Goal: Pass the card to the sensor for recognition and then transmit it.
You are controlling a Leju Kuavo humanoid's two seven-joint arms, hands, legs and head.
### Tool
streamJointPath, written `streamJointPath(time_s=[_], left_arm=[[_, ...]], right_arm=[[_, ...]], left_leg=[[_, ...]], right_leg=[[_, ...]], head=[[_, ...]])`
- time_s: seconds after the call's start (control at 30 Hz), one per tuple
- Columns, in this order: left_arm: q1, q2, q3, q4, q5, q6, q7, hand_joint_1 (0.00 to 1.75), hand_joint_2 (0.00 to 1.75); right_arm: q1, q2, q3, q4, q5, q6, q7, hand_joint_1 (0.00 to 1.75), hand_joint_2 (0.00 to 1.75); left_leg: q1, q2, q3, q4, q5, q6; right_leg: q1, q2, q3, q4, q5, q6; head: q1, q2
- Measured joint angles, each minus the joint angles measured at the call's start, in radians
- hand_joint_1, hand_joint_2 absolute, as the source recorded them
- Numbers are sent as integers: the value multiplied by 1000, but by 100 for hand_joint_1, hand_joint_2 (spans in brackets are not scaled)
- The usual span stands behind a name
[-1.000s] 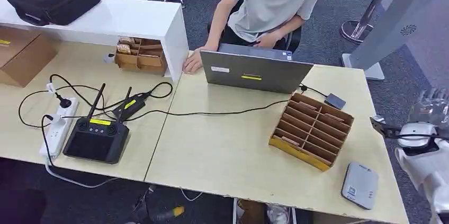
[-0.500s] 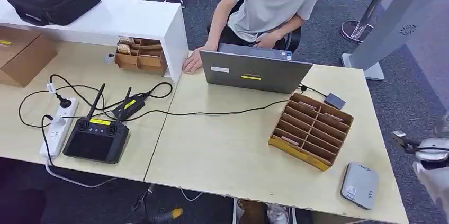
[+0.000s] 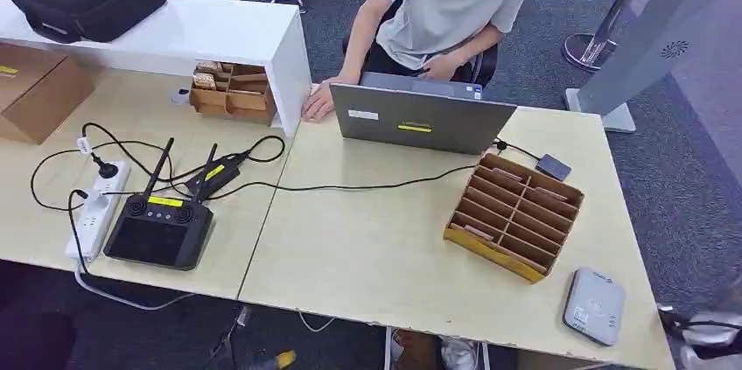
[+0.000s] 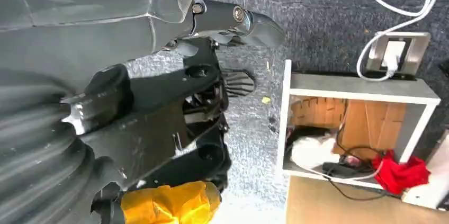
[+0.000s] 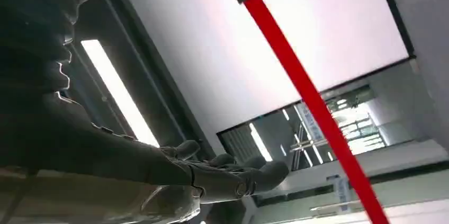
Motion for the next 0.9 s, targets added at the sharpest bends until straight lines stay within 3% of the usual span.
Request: streamJointPath(time_s=[0.33,0.9], left_arm=[[17,28,-7,0,5,-12,-21,0,175],[23,43,-29,0,-2,-13,-39,0,175]], right_arm=[[217,1,-71,12,-57,7,9,0,175],[352,81,-128,25,-101,44,-24,0,175]], left_leg=[[0,0,1,-2,-1,-1],[0,1,2,-2,-1,-1]], right_leg=[[0,0,0,0,-1,-1],[0,0,0,0,-2,-2]], head=[[0,0],[0,0]])
